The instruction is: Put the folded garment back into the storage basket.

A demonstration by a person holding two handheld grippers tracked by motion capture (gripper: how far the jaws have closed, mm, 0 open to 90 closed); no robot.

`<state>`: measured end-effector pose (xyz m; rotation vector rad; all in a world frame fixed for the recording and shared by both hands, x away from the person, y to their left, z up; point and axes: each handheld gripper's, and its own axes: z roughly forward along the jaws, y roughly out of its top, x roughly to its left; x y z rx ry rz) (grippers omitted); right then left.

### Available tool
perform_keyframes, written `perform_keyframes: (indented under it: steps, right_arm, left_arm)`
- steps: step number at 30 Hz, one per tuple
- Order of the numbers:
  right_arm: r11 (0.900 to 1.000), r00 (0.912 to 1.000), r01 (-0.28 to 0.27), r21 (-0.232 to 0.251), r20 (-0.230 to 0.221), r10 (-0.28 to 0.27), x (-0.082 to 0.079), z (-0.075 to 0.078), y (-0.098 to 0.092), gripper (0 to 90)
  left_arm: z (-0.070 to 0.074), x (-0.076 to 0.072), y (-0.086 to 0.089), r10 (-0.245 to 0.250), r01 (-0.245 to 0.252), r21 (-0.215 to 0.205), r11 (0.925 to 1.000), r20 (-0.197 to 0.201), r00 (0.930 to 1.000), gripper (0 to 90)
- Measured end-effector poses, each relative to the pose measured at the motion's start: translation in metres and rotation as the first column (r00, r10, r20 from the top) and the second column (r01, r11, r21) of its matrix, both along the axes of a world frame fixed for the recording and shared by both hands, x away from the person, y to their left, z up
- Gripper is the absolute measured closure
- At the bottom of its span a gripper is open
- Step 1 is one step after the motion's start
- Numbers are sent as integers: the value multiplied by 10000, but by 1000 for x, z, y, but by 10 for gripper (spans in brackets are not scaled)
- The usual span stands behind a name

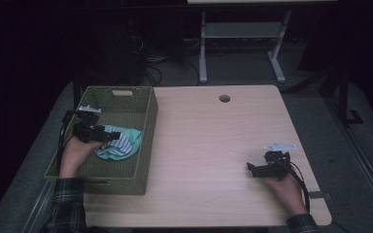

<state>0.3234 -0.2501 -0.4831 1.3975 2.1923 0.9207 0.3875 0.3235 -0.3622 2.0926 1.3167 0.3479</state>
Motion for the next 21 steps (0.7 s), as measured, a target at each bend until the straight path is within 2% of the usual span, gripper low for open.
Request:
perform_keyframes:
  steps: [5,8,12,15,16,18,21]
  right_arm:
    - [10000,10000,-15,4,2,15,0,0,0,14]
    - [10000,10000,-21,-3,-5,21,1,0,0,14]
    - [10000,10000,-23,-8,-10,23,1,0,0,14]
    - [10000,10000,-50,-38,4,50,1,0,0,14]
    - [10000,10000,-34,-29,-7,34,1,0,1,14]
    - [10000,10000,-29,-32,-8,29,1,0,1,14]
    - [10000,10000,-23,-28,-12,23,1,0,1,14]
  left_arm:
    - [17,-8,-18,-439,447,-274,9986,297,9986,174]
    - [21,-10,-25,-636,651,-351,9973,427,9971,174]
    - [29,-15,-44,-1142,1189,-668,9907,697,9910,174]
    - [31,-17,-51,-1359,1422,-840,9863,770,9877,174]
    - [33,-18,-59,-1556,1633,-944,9821,839,9843,174]
    - [34,-21,-67,-1653,1749,-1094,9785,914,9820,174]
    - [35,-23,-79,-1906,2002,-1041,9742,956,9770,174]
